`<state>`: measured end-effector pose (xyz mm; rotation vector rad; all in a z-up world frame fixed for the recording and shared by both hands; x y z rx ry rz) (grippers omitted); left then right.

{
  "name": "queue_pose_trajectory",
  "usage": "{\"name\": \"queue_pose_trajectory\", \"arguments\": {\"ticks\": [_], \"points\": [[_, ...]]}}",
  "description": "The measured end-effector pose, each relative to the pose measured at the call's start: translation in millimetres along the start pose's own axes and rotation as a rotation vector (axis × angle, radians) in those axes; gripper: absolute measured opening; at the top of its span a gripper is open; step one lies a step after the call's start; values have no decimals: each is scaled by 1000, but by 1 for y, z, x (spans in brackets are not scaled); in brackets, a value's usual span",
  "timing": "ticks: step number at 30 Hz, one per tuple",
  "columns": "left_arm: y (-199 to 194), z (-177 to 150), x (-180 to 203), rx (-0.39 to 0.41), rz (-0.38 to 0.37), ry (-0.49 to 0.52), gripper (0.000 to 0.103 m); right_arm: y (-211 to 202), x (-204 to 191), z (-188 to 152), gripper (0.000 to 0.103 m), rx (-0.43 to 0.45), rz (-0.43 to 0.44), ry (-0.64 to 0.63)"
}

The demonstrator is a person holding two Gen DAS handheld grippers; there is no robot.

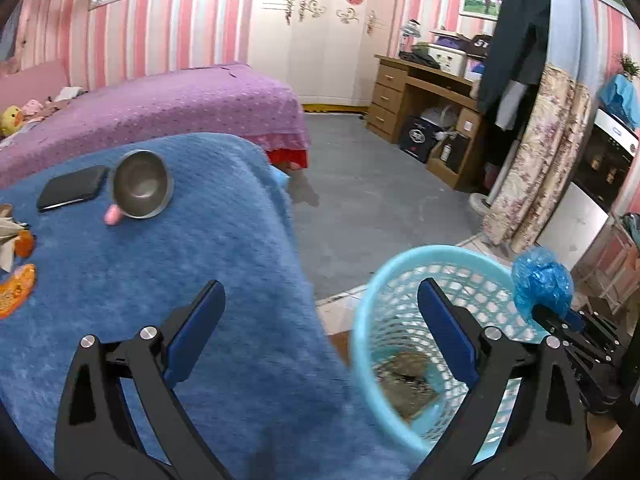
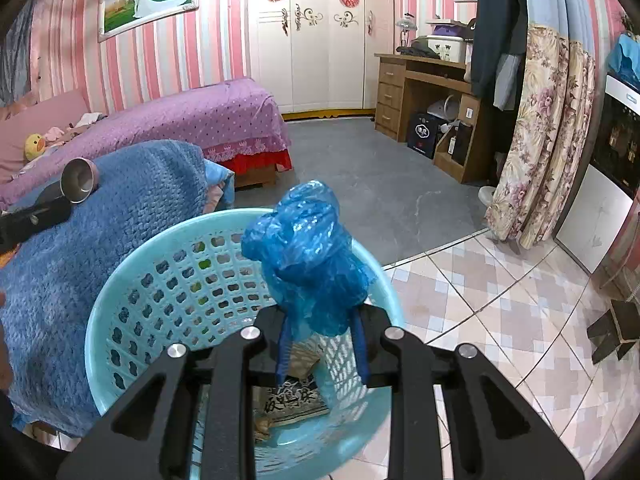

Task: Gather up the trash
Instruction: 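Open the left tool to drop the tube while the right tool releases the blue bag, then move both tools back over the bed toward the snack bag and orange peel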

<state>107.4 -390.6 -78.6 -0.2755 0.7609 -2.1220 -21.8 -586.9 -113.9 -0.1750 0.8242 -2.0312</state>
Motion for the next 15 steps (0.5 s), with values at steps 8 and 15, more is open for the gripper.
{"name": "queue_pose_trajectory", "arguments": {"ticks": [8, 15], "points": [[-19, -10, -50, -1, 56, -9, 97, -1, -18, 1, 84, 42, -62, -14], [-39, -24, -105, -22, 99, -28, 97, -20, -46, 10, 98, 90, -70, 13]]}}
Point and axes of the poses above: each gripper's, at about its wrist camera, not at the fingertips, and y roughly the way its jaws point, x to its right, z to its top, the point moved 10 cm from there along y, roughly the way its jaws point, and after that the axes turned 13 degrees about y, right-handed, at the moved point
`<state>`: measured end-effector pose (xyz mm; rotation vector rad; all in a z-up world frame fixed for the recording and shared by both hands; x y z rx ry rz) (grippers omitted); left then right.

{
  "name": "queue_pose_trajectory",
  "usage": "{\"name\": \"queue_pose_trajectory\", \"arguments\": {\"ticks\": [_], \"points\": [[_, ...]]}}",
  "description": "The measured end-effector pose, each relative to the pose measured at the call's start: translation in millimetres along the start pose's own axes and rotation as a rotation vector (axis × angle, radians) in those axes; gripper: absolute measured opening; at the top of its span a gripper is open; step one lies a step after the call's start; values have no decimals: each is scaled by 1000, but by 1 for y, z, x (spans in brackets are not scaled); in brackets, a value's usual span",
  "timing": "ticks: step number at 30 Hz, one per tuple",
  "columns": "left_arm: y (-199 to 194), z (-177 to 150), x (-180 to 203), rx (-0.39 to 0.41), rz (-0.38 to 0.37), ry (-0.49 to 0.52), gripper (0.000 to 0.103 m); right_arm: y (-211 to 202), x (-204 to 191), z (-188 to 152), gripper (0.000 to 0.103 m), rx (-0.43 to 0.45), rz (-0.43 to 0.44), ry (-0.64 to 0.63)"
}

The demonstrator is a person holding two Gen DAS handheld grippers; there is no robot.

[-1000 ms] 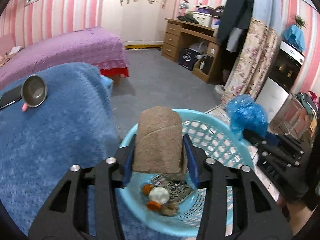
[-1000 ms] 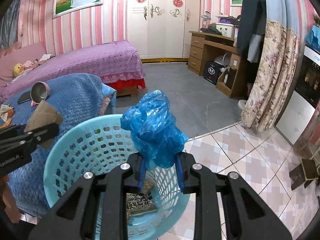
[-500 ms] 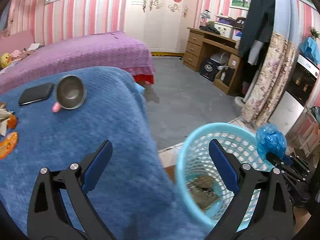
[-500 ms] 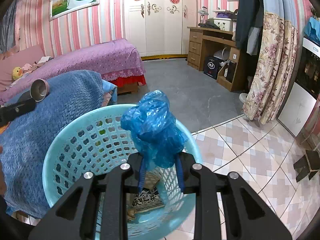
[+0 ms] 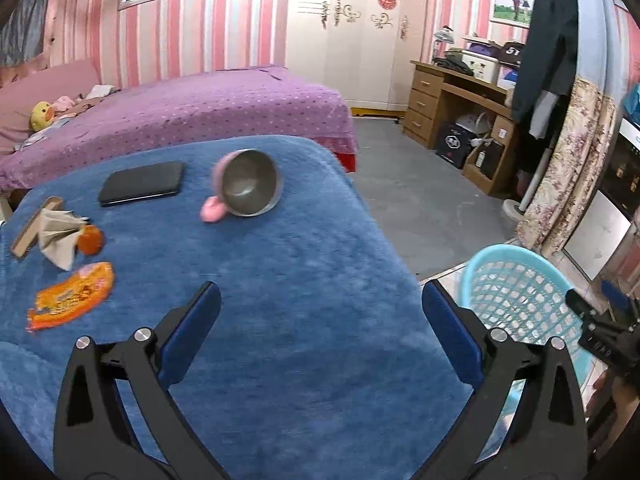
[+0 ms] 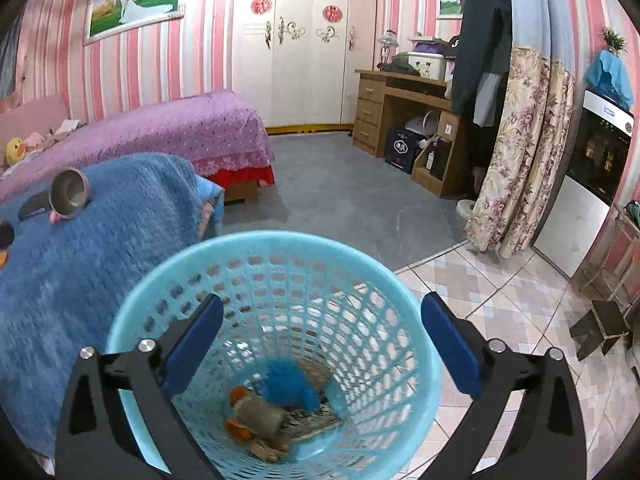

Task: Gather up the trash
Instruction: 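Move both tools back over the bed toward the snack bag and orange peel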

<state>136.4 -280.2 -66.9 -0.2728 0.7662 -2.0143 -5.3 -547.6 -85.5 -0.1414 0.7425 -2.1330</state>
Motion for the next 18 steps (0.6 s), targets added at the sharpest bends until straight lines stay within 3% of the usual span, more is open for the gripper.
{"name": "queue_pose_trajectory", "arguments": {"ticks": [8, 14, 18], "points": [[-22, -14, -102, -17, 107, -43, 97, -13, -92, 1, 98, -4, 117, -38], [-26, -39, -194, -47, 200, -114, 97, -15, -185, -13, 98, -30, 215, -123], [-14, -62, -236, -92, 193, -182, 97, -11, -231, -26, 98, -59, 262, -161]]}}
Point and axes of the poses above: each gripper's, at about its wrist camera, not at the fingertips, and y roughly the way its jaws point, x to its right, z to its top, the point moved 10 cm from there along y, roughly the way its jaws point, and after that the axes turned 13 degrees about y, right-handed, at the moved point
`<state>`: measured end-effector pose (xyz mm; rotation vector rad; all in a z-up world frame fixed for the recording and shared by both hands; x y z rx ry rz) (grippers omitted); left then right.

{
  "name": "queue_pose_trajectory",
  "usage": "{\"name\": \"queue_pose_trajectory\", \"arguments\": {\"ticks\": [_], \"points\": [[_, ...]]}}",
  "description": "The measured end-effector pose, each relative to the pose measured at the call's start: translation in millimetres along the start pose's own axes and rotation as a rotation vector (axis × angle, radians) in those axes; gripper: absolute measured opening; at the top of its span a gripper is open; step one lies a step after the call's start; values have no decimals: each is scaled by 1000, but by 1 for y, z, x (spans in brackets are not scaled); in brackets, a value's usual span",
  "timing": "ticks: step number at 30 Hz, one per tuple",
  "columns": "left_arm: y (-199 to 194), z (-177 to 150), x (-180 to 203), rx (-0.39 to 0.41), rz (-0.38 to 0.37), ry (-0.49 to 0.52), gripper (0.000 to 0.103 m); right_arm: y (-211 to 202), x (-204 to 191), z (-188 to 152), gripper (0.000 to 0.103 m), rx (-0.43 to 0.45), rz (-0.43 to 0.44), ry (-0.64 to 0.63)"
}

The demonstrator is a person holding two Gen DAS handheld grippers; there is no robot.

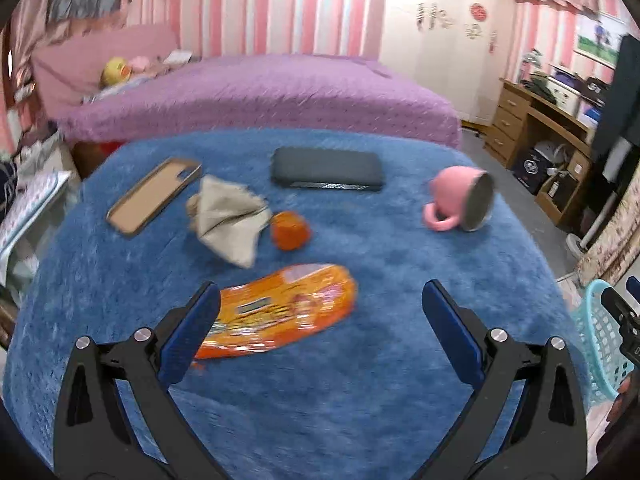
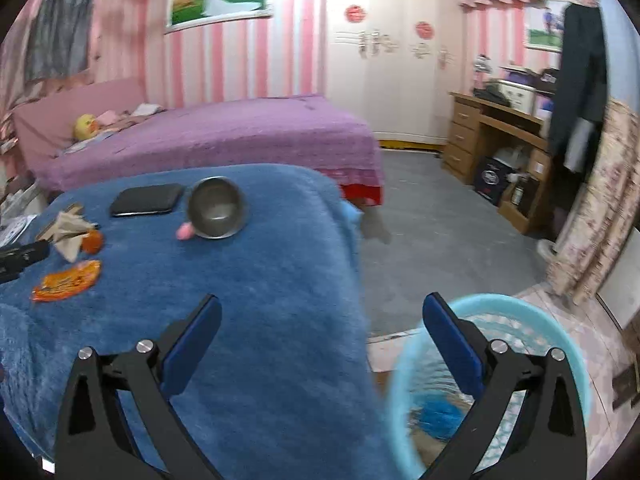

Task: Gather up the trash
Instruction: 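Move both tools back over the bed toward the snack bag and orange peel, then grasp the orange snack bag with the left tool while the right tool grasps the orange peel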

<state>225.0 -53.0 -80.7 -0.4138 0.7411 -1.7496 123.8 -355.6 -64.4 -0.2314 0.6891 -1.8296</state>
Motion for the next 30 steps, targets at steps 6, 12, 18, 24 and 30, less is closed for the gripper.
{"name": "queue_pose_trajectory", "arguments": {"ticks": [6, 12, 18, 24, 30], "points": [[38, -30, -48, -72, 29, -64, 97, 33, -49, -19, 98, -60, 33, -17], [65, -48, -66, -116, 38, -60, 96, 58, -67, -35, 98, -110, 34, -22], [74, -57, -49, -153, 5, -3, 75, 69, -78, -42, 98, -135, 25, -39], [69, -55, -57, -139, -25, -36, 15, 74, -99, -42, 98, -139, 30, -63], [46, -37, -72, -59, -73, -70, 15, 77, -141, -46, 98, -142, 77, -110]]}}
Point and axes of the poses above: each gripper's, at about its wrist camera, not at the fingertips, and y roughly the way its jaws point, x to its right, z to its top, the point moved 10 cm from there along y, roughly the way its jaws point, and after that the axes turned 13 degrees about y, right-handed, at the moved point
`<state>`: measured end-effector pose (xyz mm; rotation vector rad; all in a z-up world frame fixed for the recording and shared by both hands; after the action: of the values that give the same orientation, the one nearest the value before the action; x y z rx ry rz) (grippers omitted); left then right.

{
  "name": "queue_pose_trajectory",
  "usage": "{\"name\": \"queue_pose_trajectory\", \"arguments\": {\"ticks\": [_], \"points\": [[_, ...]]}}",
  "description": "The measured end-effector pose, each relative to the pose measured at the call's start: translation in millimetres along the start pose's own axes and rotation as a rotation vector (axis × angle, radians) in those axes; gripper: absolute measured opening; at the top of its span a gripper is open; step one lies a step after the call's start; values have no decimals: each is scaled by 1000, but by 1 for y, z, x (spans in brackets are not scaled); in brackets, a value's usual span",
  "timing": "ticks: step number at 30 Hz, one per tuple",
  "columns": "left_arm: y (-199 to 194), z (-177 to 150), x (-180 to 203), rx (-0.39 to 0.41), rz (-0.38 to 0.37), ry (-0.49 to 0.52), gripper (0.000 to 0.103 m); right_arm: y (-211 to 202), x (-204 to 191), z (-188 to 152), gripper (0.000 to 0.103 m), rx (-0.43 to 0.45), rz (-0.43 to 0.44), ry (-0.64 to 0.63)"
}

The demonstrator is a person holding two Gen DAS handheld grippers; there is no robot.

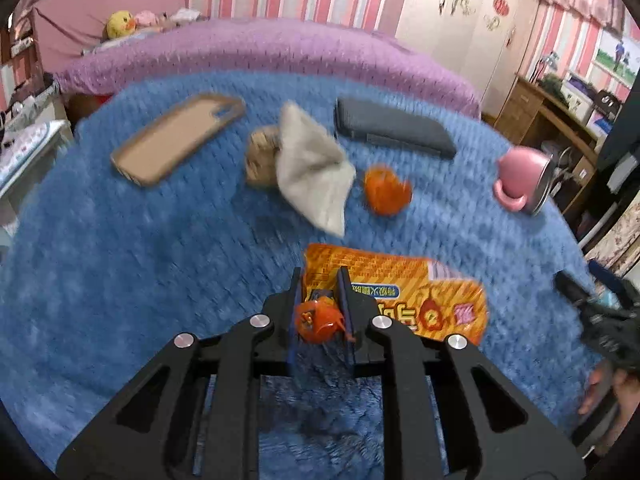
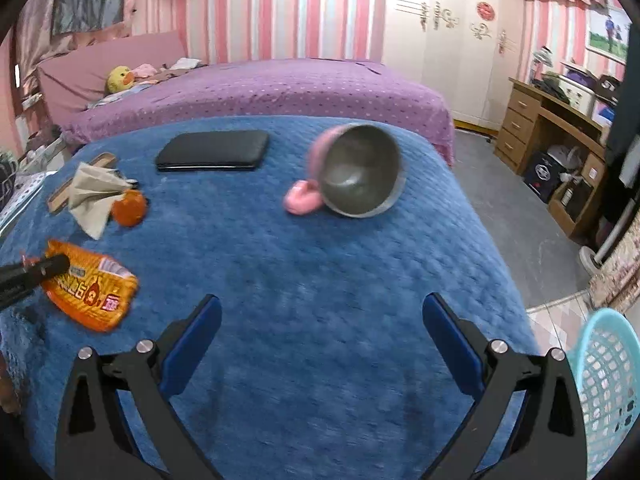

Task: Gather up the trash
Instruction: 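Grasp the orange snack bag with the left tool while the right tool grasps the orange peel, then carry the snack bag and orange peel over the wastebasket with both tools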

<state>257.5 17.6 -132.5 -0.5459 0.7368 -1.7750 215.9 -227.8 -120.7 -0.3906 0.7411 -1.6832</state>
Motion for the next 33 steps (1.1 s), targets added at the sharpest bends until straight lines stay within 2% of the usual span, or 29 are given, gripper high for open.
{"name": "queue_pose_trajectory", "arguments": {"ticks": [3, 6, 9, 14, 20, 26, 28, 31, 33], "points": [[-24, 15, -13, 62, -1, -9, 15, 4, -25, 2, 98, 3, 17, -41], [-42, 22, -34, 97, 72, 13, 15, 10, -58, 6, 98, 7, 51, -71], [-53, 23, -66, 107, 132, -22, 15, 18, -89, 10, 98, 0, 99, -85], [-56, 15, -120, 108, 183, -142, 15, 40, -130, 8, 98, -22, 116, -133], [-53, 7, -143, 99, 200, -205, 15, 64, -158, 9, 96, -62, 128, -172], [-51, 9, -135, 96, 199, -170, 15, 90, -176, 6, 60, -154, 179, -183], [-51, 11, -129, 96, 199, -153, 15, 91, -181, 5, 41, -178, 220, -184], [-54, 16, -119, 109, 179, -144, 15, 84, -182, 5, 25, -158, 236, -201], [-60, 21, -111, 127, 165, -134, 15, 72, -172, 7, 24, -125, 238, -205]]}}
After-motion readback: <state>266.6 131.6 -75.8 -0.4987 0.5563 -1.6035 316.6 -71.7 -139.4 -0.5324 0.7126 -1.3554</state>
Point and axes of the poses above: each gripper's, at about its wrist camera, not at the fingertips, and y roughly the way its jaws point, x to its right, z to its top, the point moved 10 cm from there along y, roughly the way its jaws point, and after that the axes turned 13 degrees about y, right-handed, at the moved point
